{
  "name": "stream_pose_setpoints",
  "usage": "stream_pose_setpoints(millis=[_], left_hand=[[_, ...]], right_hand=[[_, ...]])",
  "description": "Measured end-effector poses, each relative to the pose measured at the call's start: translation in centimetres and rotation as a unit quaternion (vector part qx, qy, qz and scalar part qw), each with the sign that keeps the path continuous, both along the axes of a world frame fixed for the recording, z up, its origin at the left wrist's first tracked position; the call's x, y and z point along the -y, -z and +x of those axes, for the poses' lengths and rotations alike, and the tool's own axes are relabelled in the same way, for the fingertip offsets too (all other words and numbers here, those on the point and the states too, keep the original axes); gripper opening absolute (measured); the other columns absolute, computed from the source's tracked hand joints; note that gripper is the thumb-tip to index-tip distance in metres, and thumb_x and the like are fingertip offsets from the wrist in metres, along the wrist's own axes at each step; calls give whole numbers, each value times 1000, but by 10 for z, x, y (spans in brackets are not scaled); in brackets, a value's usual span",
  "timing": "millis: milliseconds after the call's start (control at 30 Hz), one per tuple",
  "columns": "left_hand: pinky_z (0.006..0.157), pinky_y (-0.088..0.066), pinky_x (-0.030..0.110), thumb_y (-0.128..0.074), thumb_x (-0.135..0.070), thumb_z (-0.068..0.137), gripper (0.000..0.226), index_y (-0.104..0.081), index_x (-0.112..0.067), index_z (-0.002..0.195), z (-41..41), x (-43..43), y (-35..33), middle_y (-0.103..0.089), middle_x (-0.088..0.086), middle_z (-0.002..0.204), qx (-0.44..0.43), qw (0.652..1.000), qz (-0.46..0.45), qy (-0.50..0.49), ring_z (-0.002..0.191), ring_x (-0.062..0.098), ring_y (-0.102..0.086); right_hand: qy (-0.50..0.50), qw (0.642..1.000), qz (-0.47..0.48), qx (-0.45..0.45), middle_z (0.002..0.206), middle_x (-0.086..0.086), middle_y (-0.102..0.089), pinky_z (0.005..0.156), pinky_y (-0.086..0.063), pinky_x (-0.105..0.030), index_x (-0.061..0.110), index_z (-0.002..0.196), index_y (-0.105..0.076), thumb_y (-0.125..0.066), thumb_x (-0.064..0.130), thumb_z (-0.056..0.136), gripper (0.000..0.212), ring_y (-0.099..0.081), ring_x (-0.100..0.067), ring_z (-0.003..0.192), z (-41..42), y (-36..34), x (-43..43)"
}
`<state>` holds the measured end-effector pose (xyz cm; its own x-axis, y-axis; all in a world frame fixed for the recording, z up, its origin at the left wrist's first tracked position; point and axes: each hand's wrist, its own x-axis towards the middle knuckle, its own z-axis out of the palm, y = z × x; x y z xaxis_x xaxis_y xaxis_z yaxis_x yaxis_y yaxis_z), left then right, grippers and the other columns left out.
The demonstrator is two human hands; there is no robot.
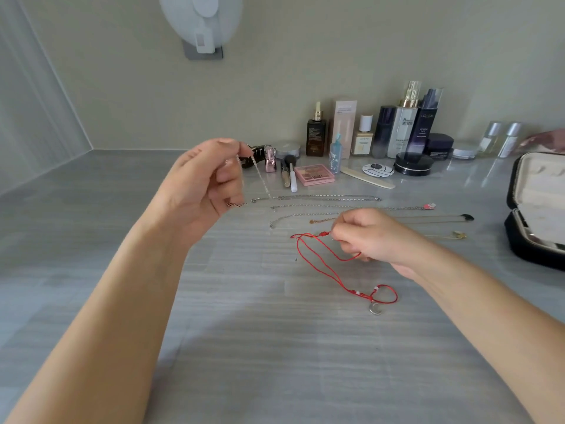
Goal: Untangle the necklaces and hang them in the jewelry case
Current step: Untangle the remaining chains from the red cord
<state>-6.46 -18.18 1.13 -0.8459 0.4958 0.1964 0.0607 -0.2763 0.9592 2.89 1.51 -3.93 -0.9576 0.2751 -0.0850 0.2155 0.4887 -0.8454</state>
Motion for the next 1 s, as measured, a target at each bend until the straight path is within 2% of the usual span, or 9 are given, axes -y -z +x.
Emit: stream_pose_setpoints(millis=[133,300,400,467,567,667,800,900,1000], left_hand=[[46,-34,20,-42,-16,92,34,-60,-19,63,0,-2,1,-35,-7,50,20,999,44,9,39,8,-27],[47,-35,19,-41,-18,92,29,-56,-20,68,-3,-1,-1,-42,-8,55,50,990,135,-2,44,7,-32],[46,-32,19,-41,-18,93,27,-56,-20,70,-7,0,0,-45,-8,59,53,988,144,-10,46,7,-35],[45,-32,19,-41,-18,93,27,-56,-20,71,-7,-1,2,-45,-7,61,52,990,129,-8,47,8,-37],[44,-32,18,-42,-18,93,26,-57,-19,72,-6,-4,5,-46,-7,62,48,993,112,-5,47,7,-40],[44,-32,18,-42,-18,93,24,-57,-18,75,-5,-6,7,-46,-6,63,43,994,105,3,47,7,-40],[45,-35,18,-42,-17,93,23,-58,-18,77,-8,-5,8,-47,-6,65,59,991,123,-11,48,7,-41],[46,-37,19,-46,-18,92,19,-59,-18,78,-15,-1,10,-49,-5,65,98,981,160,-52,48,8,-44],[47,-39,19,-50,-19,91,14,-60,-17,80,-22,4,12,-49,-4,67,137,967,195,-86,49,9,-45]], right_hand=[[-15,999,32,17,51,5,-46,43,-31,-14,19,62,-51,-50,14,85,23,-39,-2,40,0,1,1],[-44,995,82,15,48,5,-51,53,-33,-24,15,59,-51,-52,14,82,23,-42,-11,49,0,5,2],[-66,992,109,24,49,6,-54,49,-33,-19,16,65,-54,-52,15,84,19,-41,-1,40,-1,7,4],[-63,990,130,-2,52,6,-56,48,-33,-17,14,72,-58,-52,22,88,19,-42,0,39,-2,9,5],[-16,972,212,-97,78,1,-63,60,-36,-27,14,84,-64,-52,40,88,30,-51,-9,62,-3,16,8],[-51,957,237,-161,92,13,-51,70,-38,-26,27,84,-65,-59,53,77,28,-48,-1,72,2,23,22],[-123,933,307,-141,89,12,-50,74,-39,-27,24,79,-65,-66,40,78,16,-49,-9,79,0,31,35],[-151,935,303,-109,79,10,-52,73,-43,-28,26,70,-58,-62,29,80,12,-52,-10,73,1,23,29],[-169,942,287,-34,61,11,-55,56,-40,-14,27,61,-53,-64,23,78,20,-53,2,54,5,11,18]])
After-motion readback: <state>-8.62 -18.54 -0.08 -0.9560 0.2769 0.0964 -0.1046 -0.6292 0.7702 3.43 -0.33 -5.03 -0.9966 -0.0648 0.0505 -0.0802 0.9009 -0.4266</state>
